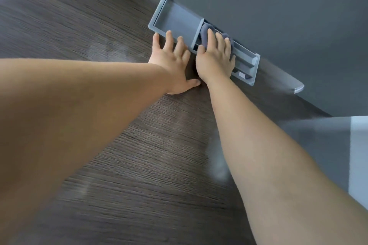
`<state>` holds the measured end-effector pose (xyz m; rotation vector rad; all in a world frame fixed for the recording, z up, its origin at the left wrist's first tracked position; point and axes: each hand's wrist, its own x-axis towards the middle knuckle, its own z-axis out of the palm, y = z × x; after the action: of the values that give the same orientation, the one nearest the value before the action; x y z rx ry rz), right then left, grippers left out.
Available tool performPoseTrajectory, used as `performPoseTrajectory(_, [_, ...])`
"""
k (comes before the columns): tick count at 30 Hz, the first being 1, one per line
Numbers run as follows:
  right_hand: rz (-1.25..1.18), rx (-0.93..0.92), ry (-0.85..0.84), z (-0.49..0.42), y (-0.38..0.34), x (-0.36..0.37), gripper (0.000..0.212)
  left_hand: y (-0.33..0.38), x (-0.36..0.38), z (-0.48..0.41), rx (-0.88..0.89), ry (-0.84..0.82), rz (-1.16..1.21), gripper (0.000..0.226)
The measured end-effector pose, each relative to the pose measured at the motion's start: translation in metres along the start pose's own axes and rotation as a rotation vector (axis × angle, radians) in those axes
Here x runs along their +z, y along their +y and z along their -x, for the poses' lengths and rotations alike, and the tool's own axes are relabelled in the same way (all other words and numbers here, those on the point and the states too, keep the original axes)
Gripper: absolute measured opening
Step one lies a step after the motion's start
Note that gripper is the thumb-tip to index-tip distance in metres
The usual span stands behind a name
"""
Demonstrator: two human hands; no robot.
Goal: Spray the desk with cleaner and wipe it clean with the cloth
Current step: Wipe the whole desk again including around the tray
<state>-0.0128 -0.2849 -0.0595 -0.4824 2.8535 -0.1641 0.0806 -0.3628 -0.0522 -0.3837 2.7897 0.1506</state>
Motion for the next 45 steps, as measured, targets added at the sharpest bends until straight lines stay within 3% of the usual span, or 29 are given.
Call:
performPoseTrajectory(4, [0.036,0.153,0.02,0.0,0.043,-0.007,0.051,0.0,-0.001,0.0,0.017,0.001,-0.017,0.094])
performPoseTrajectory(8, [0.037,0.226,-0.012,-0.003,0.017,-0.006,0.05,-0.002,0.003,0.0,0.015,0.029,-0.015,0.093])
performPoseTrajectory(13, [-0.04,0.116,-0.032,-0.009,-0.032,0.001,0.048,-0.004,0.006,-0.001,0.024,0.056,0.033,0.093])
performPoseTrajectory(17, [0.045,0.0,-0.01,-0.005,0.002,-0.002,0.051,-0.003,0.005,0.0,0.025,0.046,0.012,0.094])
performPoseTrajectory(21, [0.096,0.142,0.029,0.0,0.052,-0.01,0.05,-0.003,0.002,0.001,0.034,0.025,-0.007,0.095])
performPoseTrajectory(25, [0.067,0.234,0.016,-0.002,0.037,-0.008,0.049,-0.005,0.004,0.0,0.031,0.043,-0.003,0.095])
performPoseTrajectory(30, [-0.007,0.064,-0.021,-0.004,-0.023,0.003,0.049,-0.004,0.007,-0.002,0.026,0.056,0.039,0.095])
performPoseTrajectory(34, [0.039,-0.068,-0.003,-0.002,0.002,0.003,0.052,-0.003,0.005,-0.001,0.016,0.042,0.012,0.096])
performPoseTrajectory(39, [0.085,0.135,0.028,0.001,0.078,-0.01,0.053,-0.004,0.005,0.0,0.018,0.037,-0.015,0.097])
performPoseTrajectory(43, [0.036,0.224,0.032,0.003,0.064,-0.007,0.055,-0.004,0.007,0.0,0.014,0.057,-0.022,0.098])
performPoseTrajectory(45, [0.049,0.184,0.02,0.008,0.052,-0.004,0.057,-0.003,0.006,0.0,0.011,0.045,-0.02,0.098])
